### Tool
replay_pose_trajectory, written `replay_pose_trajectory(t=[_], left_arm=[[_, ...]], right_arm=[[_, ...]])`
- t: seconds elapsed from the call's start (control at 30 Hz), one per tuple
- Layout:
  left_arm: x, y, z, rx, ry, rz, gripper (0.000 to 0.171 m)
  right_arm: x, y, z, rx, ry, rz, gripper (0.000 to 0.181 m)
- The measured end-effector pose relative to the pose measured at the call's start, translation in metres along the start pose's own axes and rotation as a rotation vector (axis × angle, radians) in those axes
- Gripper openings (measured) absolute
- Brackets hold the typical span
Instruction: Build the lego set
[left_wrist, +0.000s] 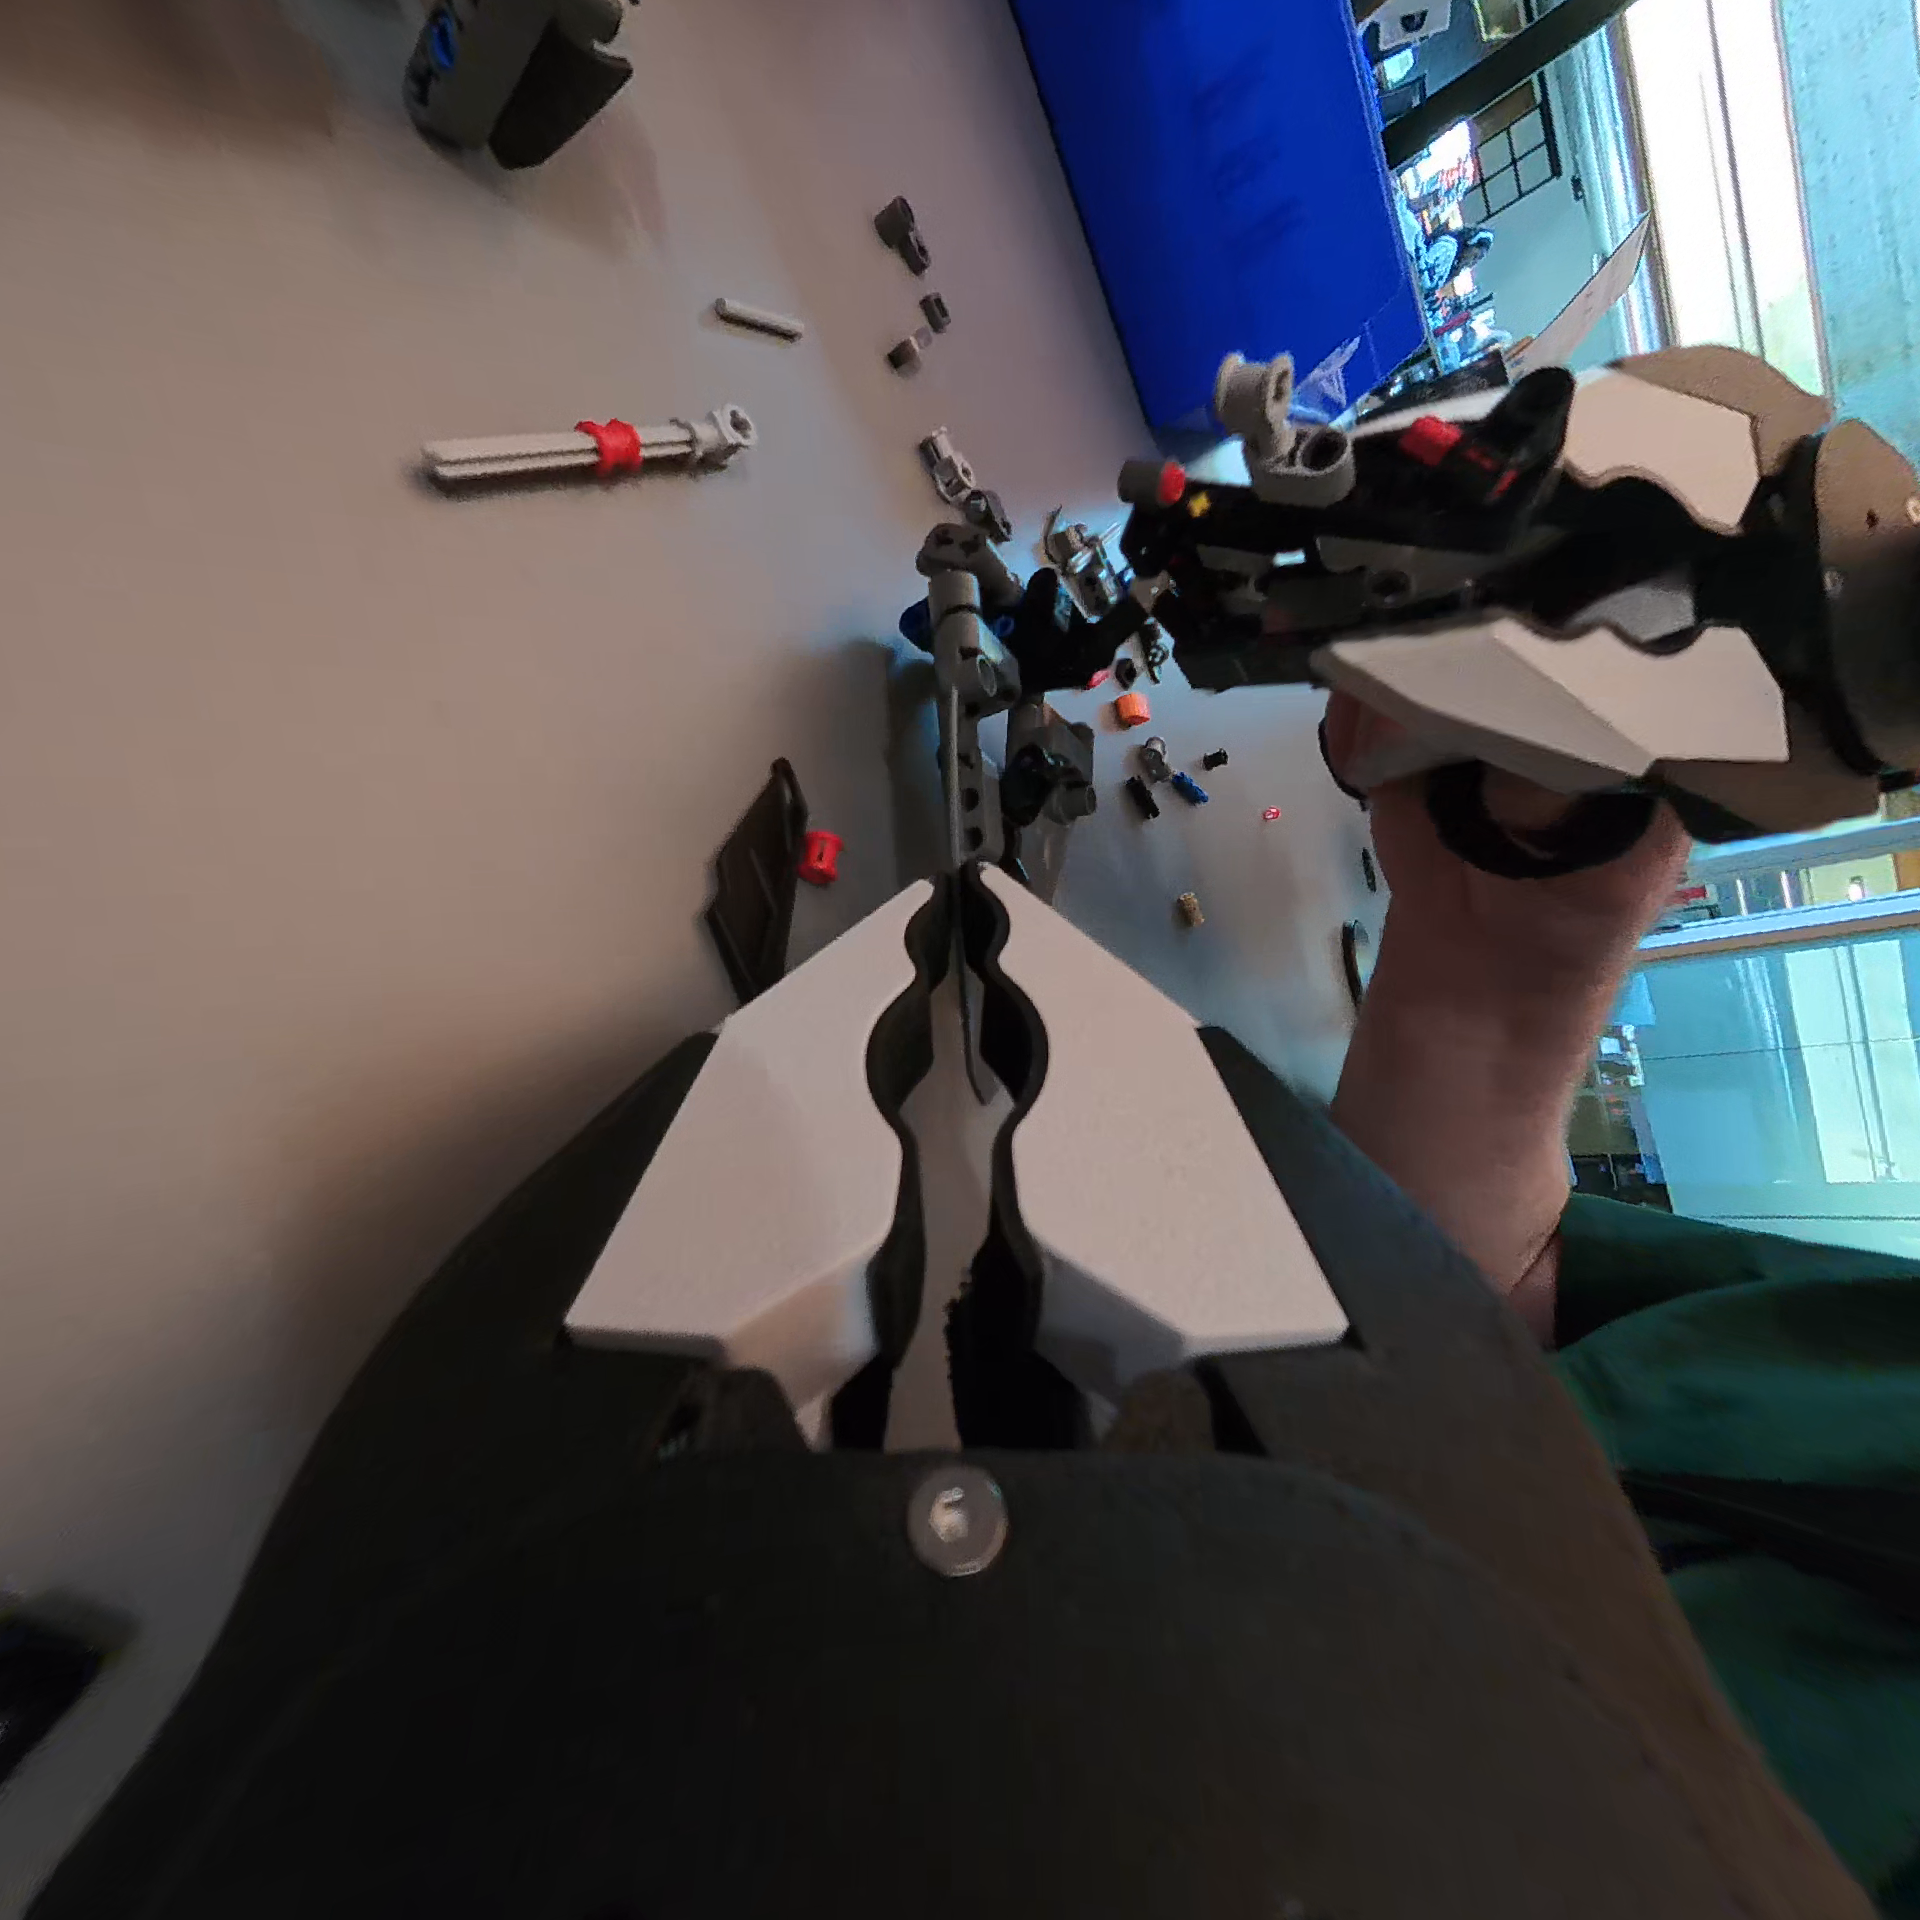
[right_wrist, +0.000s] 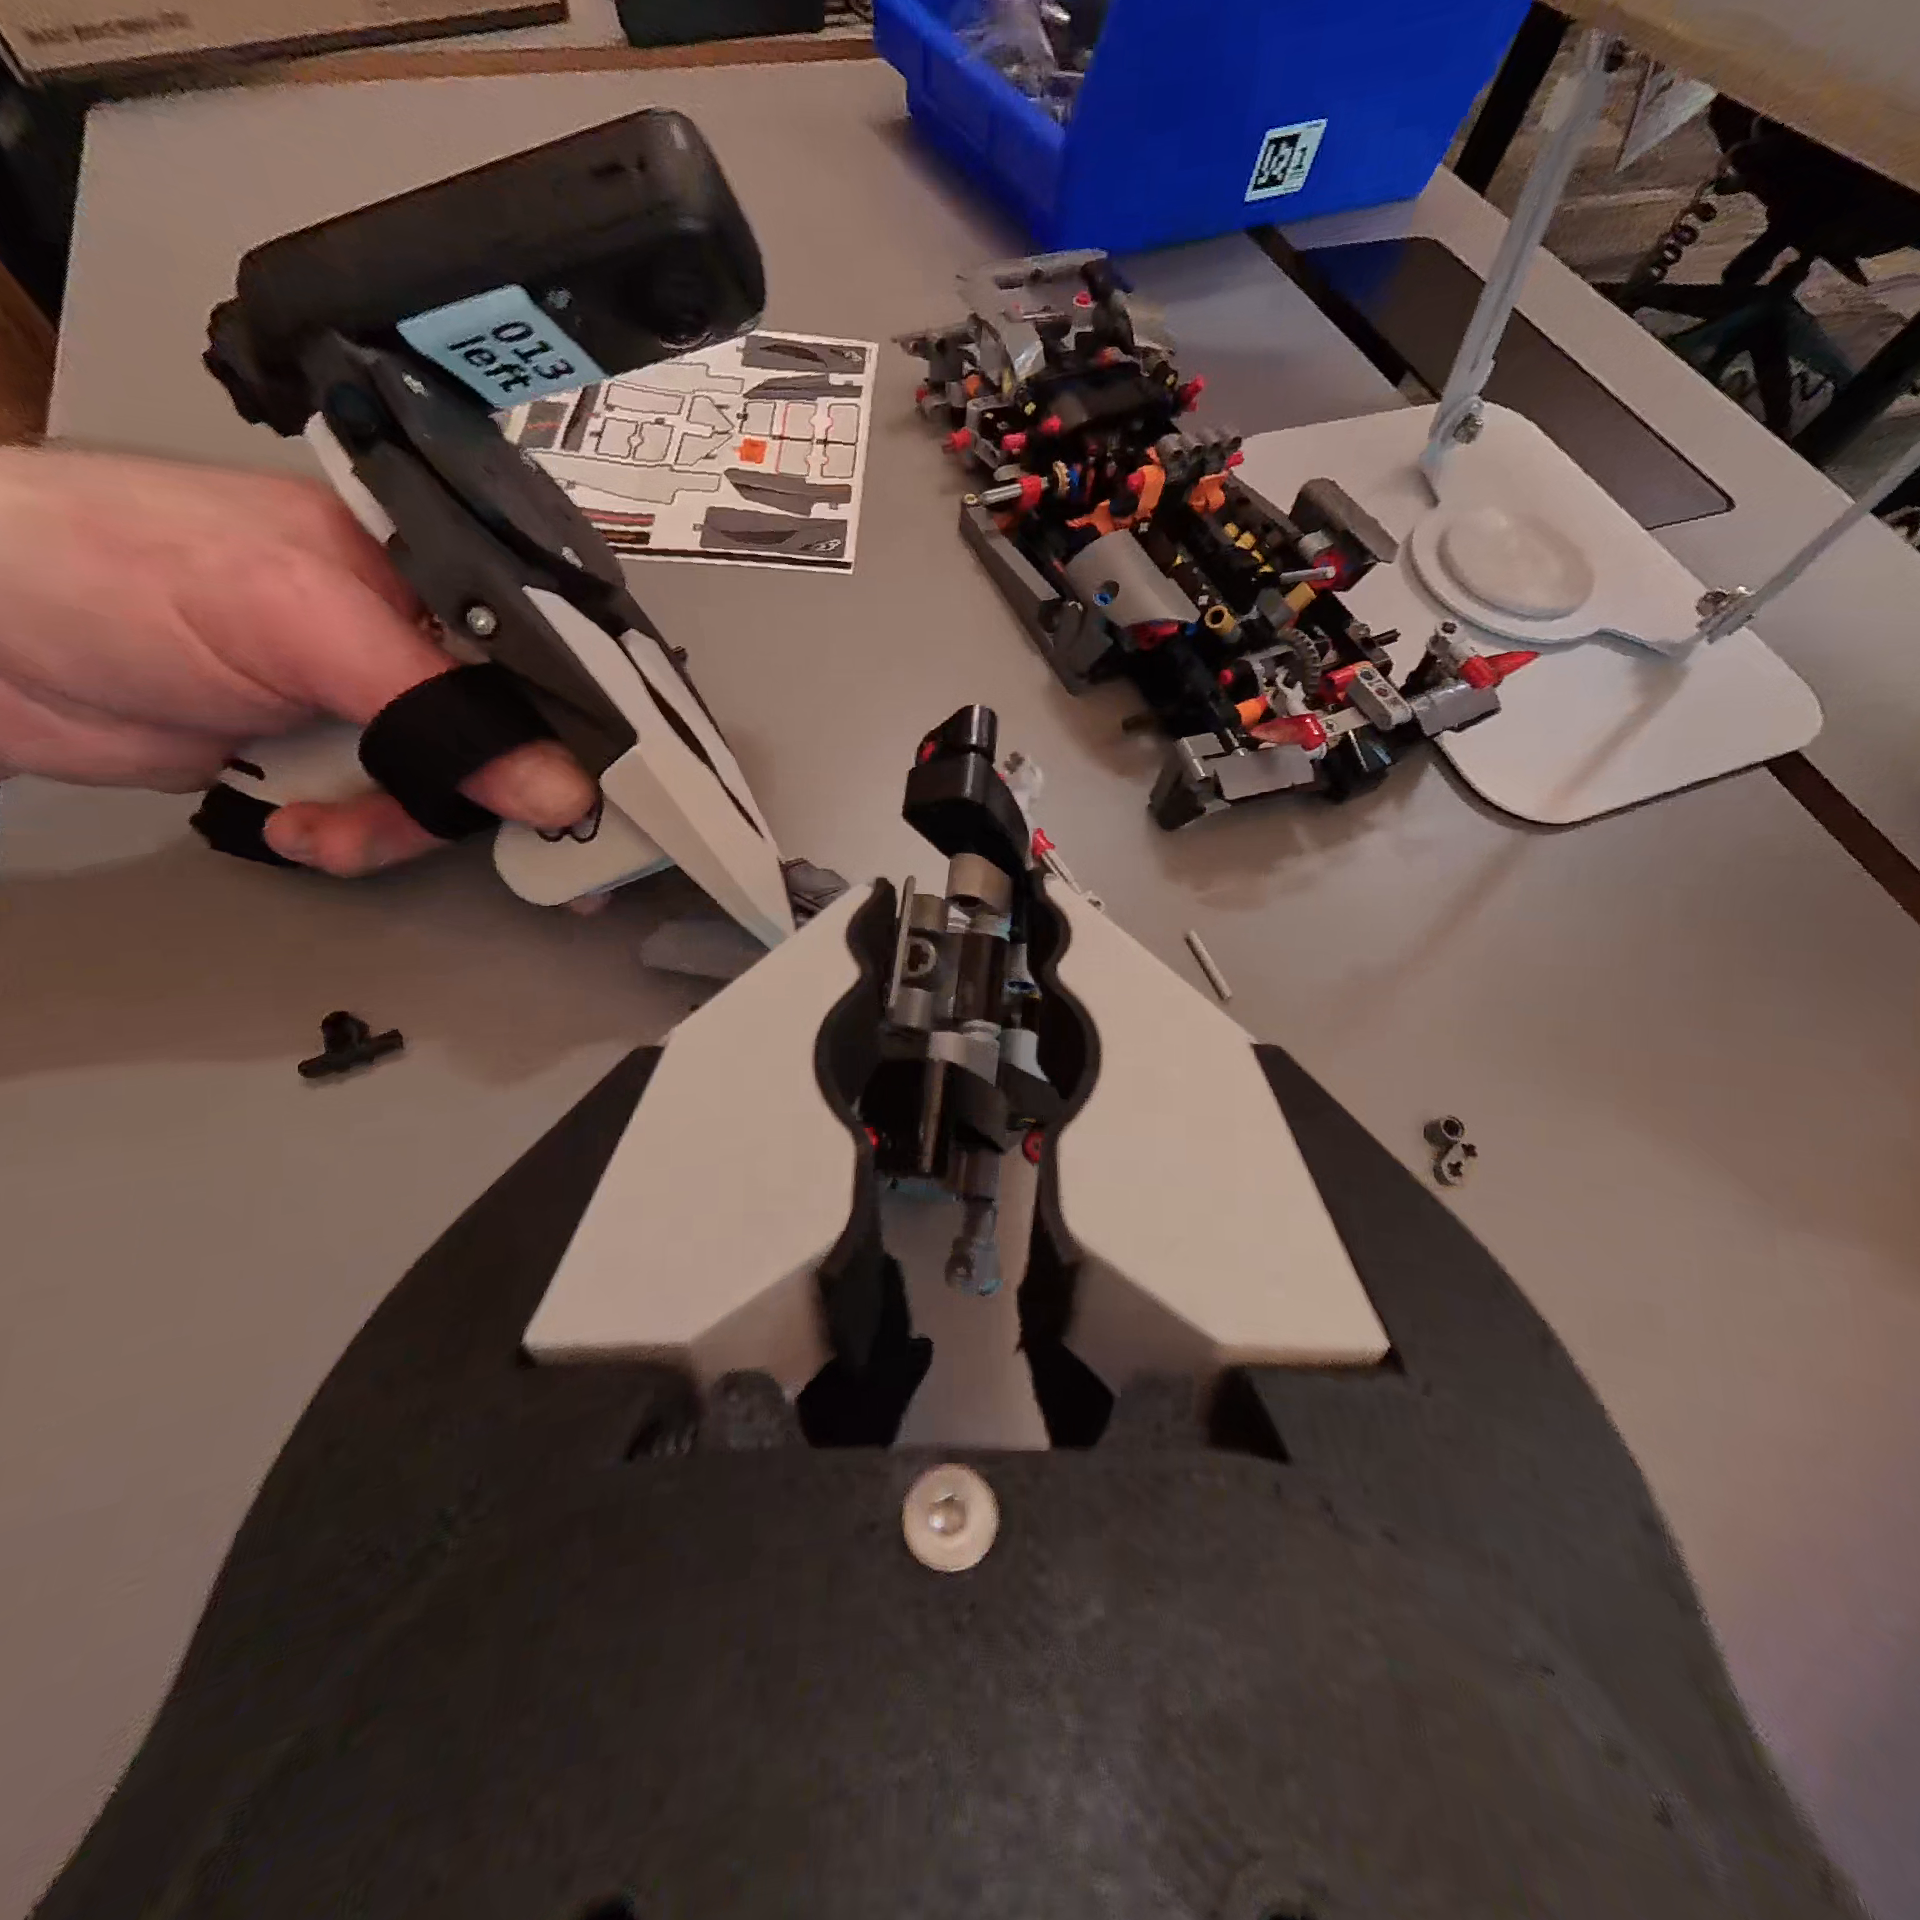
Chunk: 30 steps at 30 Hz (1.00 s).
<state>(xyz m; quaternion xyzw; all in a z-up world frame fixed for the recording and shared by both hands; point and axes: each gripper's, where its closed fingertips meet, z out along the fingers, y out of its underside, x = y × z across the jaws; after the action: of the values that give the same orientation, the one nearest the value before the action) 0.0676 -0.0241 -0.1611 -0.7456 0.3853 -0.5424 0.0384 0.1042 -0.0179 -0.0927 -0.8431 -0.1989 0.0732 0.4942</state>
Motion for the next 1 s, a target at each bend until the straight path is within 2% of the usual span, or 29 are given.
replay_pose_trajectory(t=[0.17, 0.43, 0.63, 0.7, 0.83, 1.0], left_arm=[[0.003, 0.003, 0.000, -0.003, 0.005, 0.017, 0.000], [0.006, 0.005, 0.001, -0.006, 0.002, 0.050, 0.000], [0.006, 0.005, 0.000, -0.007, -0.023, 0.097, 0.004], [0.007, 0.001, -0.004, 0.013, -0.042, 0.122, 0.017], [0.003, -0.001, -0.013, 0.032, -0.101, 0.182, 0.033], [0.013, -0.002, -0.019, 0.070, -0.203, 0.401, 0.040]], right_arm=[[0.013, 0.000, -0.004, 0.026, -0.041, 0.155, 0.015], [0.025, -0.001, -0.001, 0.057, -0.155, 0.389, 0.016], [0.018, -0.001, -0.002, 0.060, -0.139, 0.298, 0.016], [0.019, 0.000, -0.004, 0.055, -0.113, 0.262, 0.016], [0.014, -0.001, -0.003, 0.054, -0.085, 0.212, 0.015], [0.005, -0.002, 0.001, 0.038, -0.048, 0.131, 0.016]])
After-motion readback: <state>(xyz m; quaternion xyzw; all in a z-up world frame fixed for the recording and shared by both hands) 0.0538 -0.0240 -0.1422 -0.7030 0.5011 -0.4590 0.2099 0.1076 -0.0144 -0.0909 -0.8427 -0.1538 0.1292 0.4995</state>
